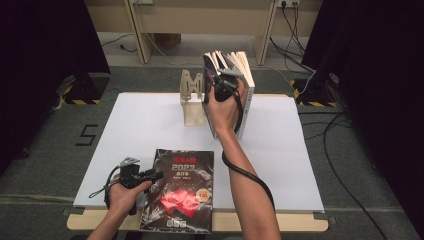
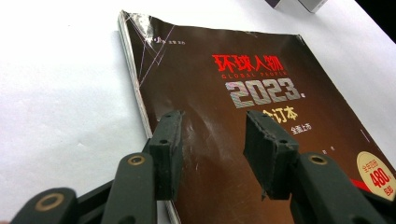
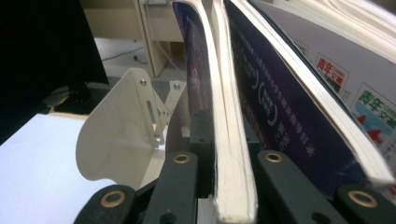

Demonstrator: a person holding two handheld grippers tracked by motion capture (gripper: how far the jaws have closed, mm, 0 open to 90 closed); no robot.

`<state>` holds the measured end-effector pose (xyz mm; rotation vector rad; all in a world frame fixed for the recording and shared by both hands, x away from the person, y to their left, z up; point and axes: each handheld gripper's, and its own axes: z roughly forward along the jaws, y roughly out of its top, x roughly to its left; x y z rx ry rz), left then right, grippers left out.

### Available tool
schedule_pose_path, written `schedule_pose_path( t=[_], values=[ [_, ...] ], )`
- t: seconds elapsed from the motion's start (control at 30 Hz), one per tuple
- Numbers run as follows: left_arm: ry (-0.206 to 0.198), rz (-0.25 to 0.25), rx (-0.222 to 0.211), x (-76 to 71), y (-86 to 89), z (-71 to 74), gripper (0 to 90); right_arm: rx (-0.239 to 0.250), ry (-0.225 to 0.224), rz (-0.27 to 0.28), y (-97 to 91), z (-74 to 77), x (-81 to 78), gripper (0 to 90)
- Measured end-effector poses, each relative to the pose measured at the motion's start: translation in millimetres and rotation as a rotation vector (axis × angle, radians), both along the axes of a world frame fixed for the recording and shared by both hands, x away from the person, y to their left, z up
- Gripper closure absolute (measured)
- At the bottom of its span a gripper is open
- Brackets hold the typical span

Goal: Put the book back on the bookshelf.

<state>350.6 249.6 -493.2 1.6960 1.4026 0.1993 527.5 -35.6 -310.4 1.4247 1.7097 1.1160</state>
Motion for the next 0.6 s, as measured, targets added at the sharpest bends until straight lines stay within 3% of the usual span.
schedule_pose_path(
  t=[0.13,0.23,0.6],
  values=[
    [-0.003,0.003,-0.001,-0.2,1.6,0.1,56.3,-0.003,0.002,0.005,1.4,0.2,1.5,82.3],
    [-0.003,0.001,0.001,-0.4,1.7,-0.8,56.3,0.002,-0.005,-0.008,-3.6,0.3,-0.6,76.4],
    [-0.002,0.001,0.001,-0.9,-1.1,-0.4,56.3,-0.005,-0.046,0.015,-18.2,11.4,-31.7,70.9]
  ],
)
